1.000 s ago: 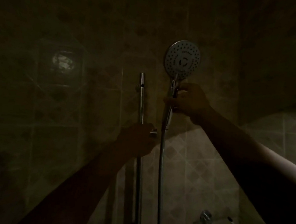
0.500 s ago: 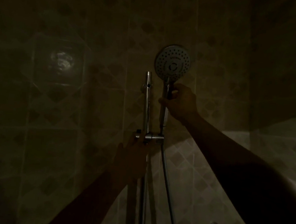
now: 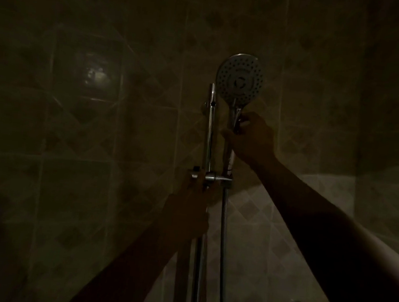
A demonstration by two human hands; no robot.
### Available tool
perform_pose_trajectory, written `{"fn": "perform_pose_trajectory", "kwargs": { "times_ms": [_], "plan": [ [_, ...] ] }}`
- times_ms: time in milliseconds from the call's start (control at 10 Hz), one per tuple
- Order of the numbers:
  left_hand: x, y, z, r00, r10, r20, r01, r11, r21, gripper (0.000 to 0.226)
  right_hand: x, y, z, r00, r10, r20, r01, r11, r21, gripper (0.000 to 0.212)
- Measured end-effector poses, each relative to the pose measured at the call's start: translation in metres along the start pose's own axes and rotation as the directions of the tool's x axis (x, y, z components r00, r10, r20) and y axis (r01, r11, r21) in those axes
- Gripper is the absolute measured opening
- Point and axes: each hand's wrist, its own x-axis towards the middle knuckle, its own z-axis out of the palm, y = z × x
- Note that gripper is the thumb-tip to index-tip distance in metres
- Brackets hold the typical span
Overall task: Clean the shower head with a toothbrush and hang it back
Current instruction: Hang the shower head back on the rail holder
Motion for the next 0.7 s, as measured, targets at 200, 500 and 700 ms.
{"fn": "perform_pose_trajectory", "kwargs": {
  "times_ms": [200, 500, 700],
  "plan": [
    [0.003, 0.005, 0.006, 0.997, -0.071, 0.040, 0.072, 0.997, -0.026, 0.076, -0.004, 0.000, -0.003, 0.999, -0.034, 0.007, 0.034, 0.995, -0.098, 0.050],
    [0.012, -0.022, 0.034, 0.997, 0.072, 0.019, -0.074, 0.993, 0.091, 0.077, -0.007, 0.014, 0.007, 0.993, -0.003, 0.120, 0.024, 0.985, -0.168, 0.047],
    [0.002, -0.021, 0.035, 0.998, 0.053, 0.026, -0.057, 0.985, 0.160, 0.068, -0.017, 0.022, 0.002, 0.961, 0.062, 0.270, -0.026, 0.990, -0.137, 0.043]
  ]
}}
